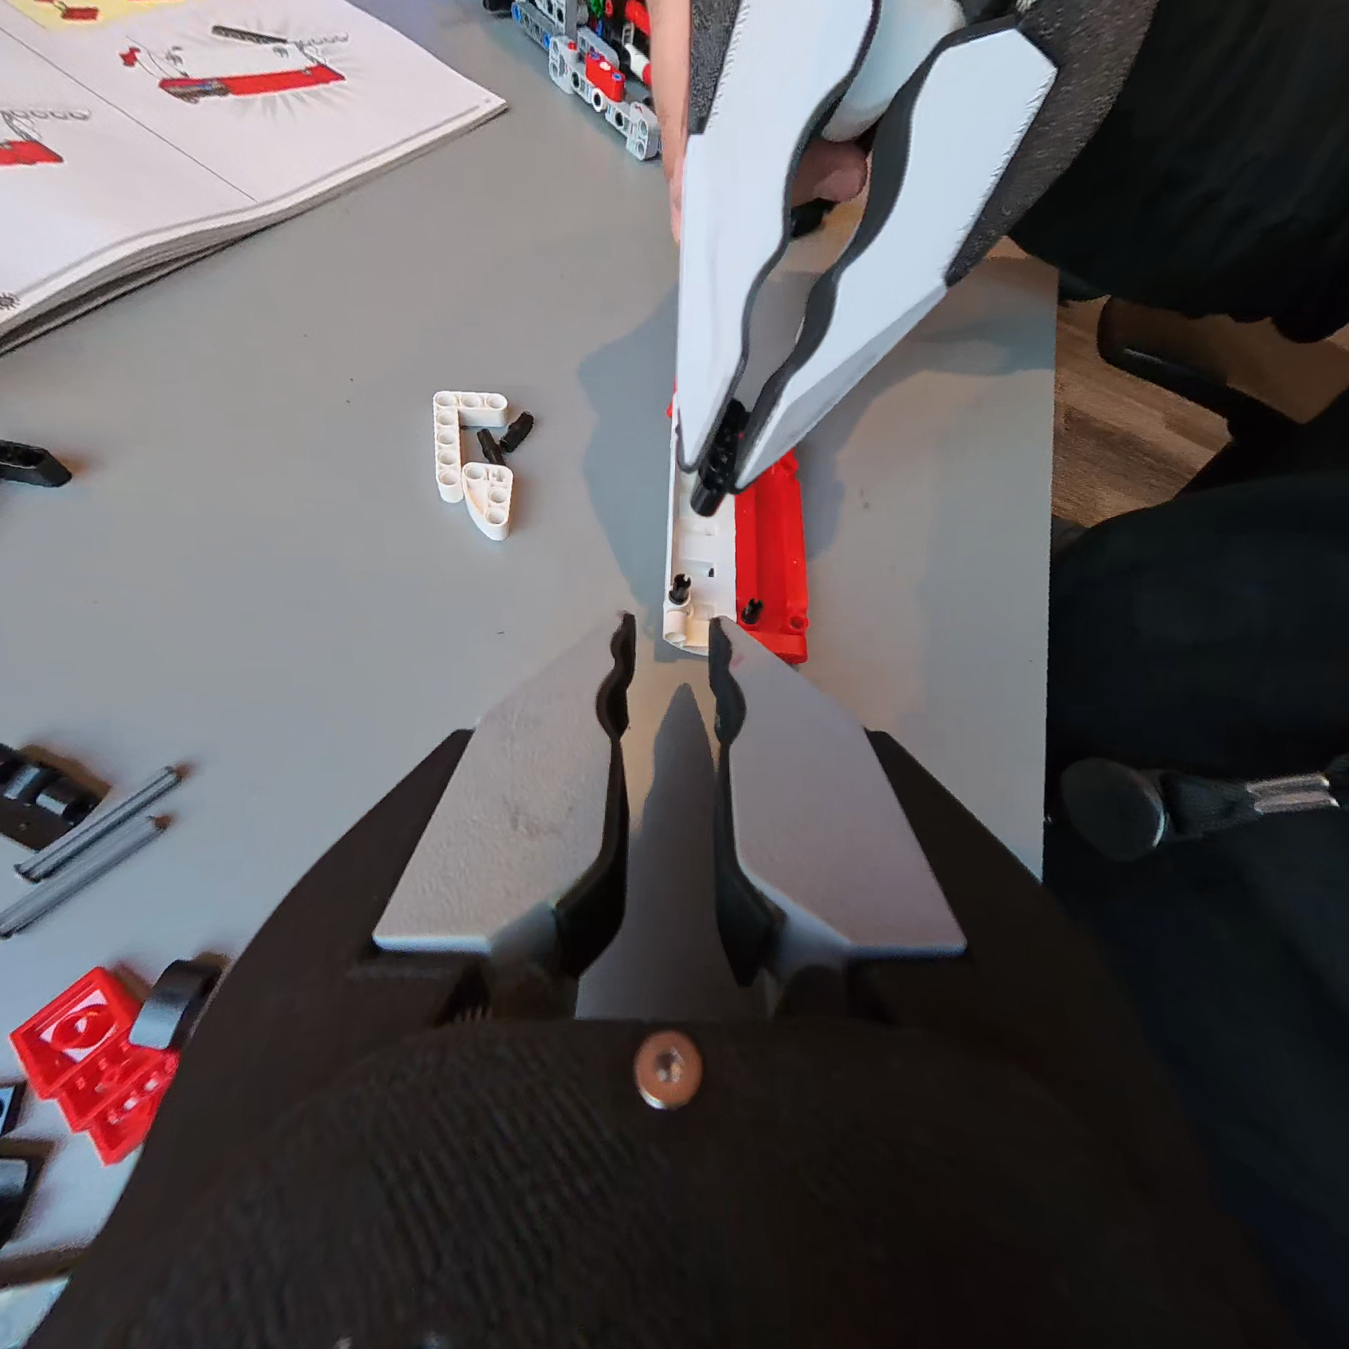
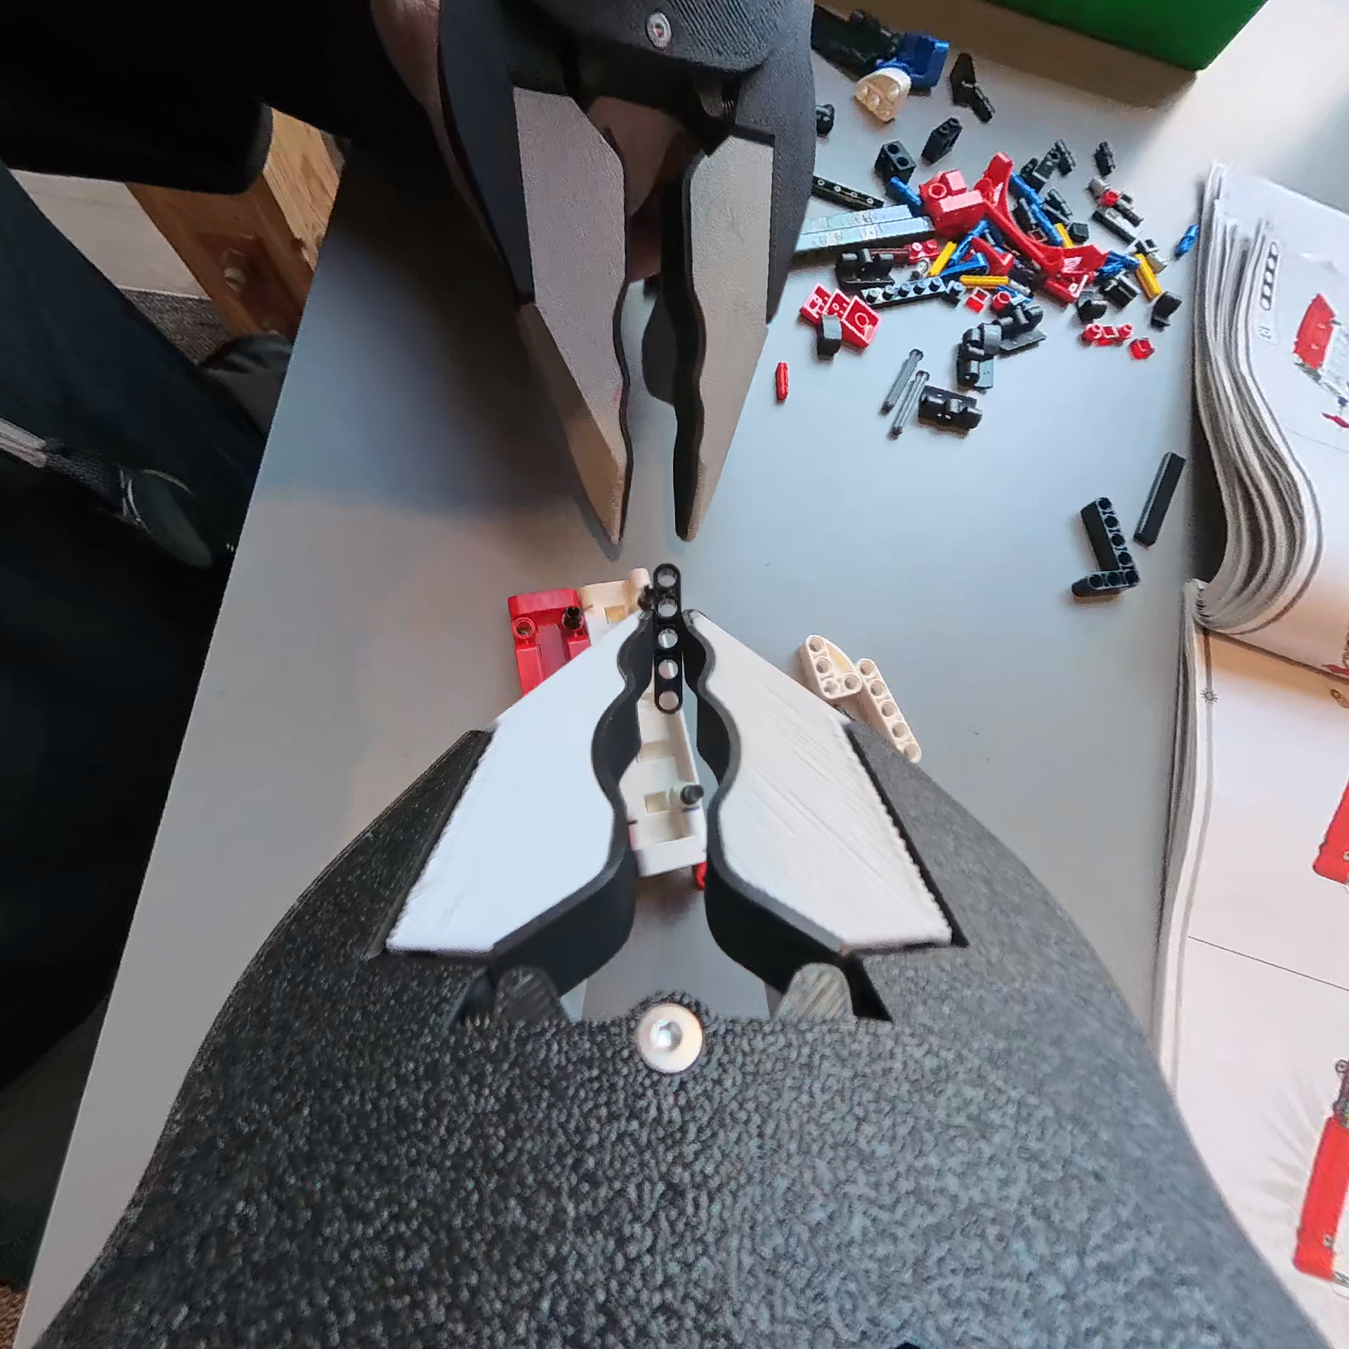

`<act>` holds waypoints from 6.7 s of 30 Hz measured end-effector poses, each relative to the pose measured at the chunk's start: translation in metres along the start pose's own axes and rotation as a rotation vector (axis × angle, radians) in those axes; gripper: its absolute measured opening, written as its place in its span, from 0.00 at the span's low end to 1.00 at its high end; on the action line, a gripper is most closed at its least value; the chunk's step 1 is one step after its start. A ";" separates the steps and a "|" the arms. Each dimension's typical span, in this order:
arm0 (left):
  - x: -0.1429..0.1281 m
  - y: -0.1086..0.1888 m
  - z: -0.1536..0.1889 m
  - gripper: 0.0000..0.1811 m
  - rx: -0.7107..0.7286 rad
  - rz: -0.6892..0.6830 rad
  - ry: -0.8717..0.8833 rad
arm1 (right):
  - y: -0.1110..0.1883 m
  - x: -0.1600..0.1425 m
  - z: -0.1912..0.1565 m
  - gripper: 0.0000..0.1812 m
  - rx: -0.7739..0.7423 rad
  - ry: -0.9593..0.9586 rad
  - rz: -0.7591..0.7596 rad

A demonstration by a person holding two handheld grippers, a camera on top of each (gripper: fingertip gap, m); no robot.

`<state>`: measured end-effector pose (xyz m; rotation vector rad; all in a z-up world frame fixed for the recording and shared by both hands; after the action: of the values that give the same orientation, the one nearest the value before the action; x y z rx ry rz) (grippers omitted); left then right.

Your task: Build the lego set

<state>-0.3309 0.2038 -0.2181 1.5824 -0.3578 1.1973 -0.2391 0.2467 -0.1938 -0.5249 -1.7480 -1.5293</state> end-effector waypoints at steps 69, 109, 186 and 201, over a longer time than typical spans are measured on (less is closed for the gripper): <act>0.005 -0.032 -0.008 0.02 -0.143 -0.135 -0.259 | -0.016 -0.010 0.009 0.04 0.075 0.037 -0.261; 0.014 -0.026 -0.004 0.02 -0.102 -0.045 -0.223 | -0.015 -0.006 0.004 0.03 0.062 0.014 -0.127; 0.008 -0.035 -0.005 0.02 -0.032 -0.133 -0.269 | -0.021 0.006 0.010 0.04 0.081 0.130 -0.538; 0.008 -0.036 -0.005 0.02 -0.032 -0.126 -0.275 | -0.025 -0.003 0.010 0.04 0.114 -0.007 -0.459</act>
<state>-0.3031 0.2244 -0.2317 1.7191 -0.4452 0.8754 -0.2578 0.2522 -0.2127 -0.0692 -2.0428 -1.7157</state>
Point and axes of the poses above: each gripper's, where its closed fingertips meet, y back along the fingers, x out of its top, z = x × y across the jaws, the point moved 5 cm from there along y, back along the fingers, and after that the axes turned 10 degrees about -y, right-handed, at the moved point
